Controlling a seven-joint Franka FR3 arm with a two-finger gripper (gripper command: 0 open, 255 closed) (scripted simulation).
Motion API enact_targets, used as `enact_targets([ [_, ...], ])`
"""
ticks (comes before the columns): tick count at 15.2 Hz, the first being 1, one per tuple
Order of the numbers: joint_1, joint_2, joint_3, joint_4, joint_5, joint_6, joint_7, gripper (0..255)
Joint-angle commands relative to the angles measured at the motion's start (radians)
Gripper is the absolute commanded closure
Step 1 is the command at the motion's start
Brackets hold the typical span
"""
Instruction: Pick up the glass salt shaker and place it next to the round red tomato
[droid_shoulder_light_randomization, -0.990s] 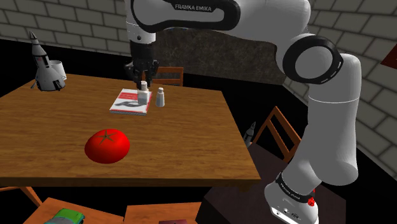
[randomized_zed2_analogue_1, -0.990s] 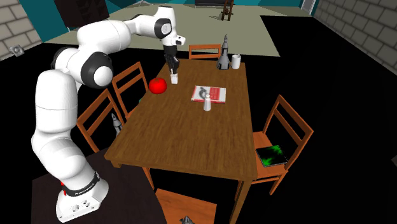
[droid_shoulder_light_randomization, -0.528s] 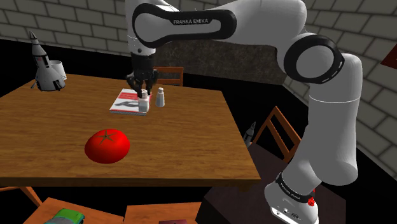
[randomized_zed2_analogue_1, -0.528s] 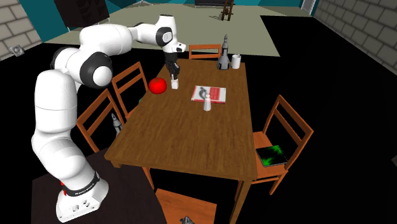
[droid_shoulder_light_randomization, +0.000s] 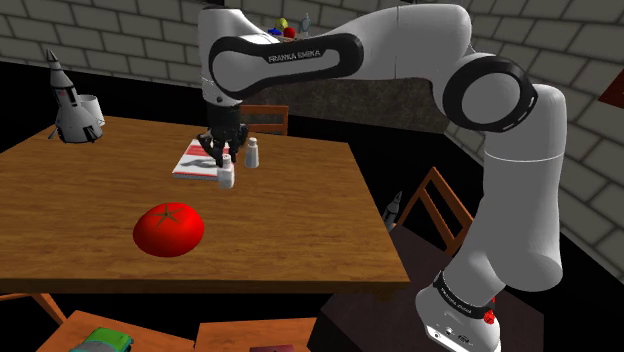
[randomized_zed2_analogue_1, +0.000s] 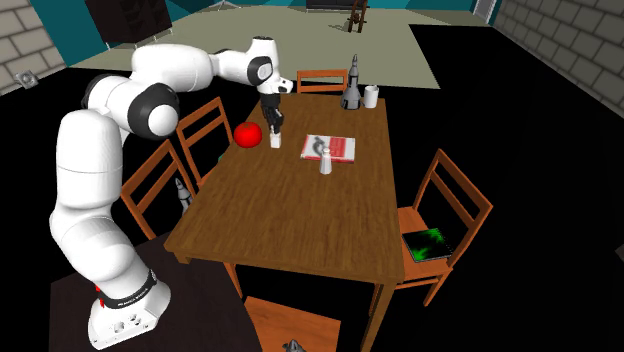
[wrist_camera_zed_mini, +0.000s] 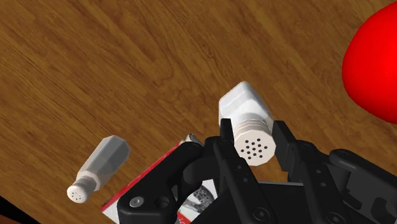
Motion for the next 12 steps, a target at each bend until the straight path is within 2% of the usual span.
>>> enact_targets([
  [1, -0.001, 0.000, 0.000, -0.027, -0.001, 0.027, 0.001, 255],
  [9, -0.001, 0.029, -0.003, -0.100, -0.007, 0.129, 0.006, 255],
  [12, -0.001, 0.029, -0.003, -0.100, -0.007, 0.129, 0.006, 255],
])
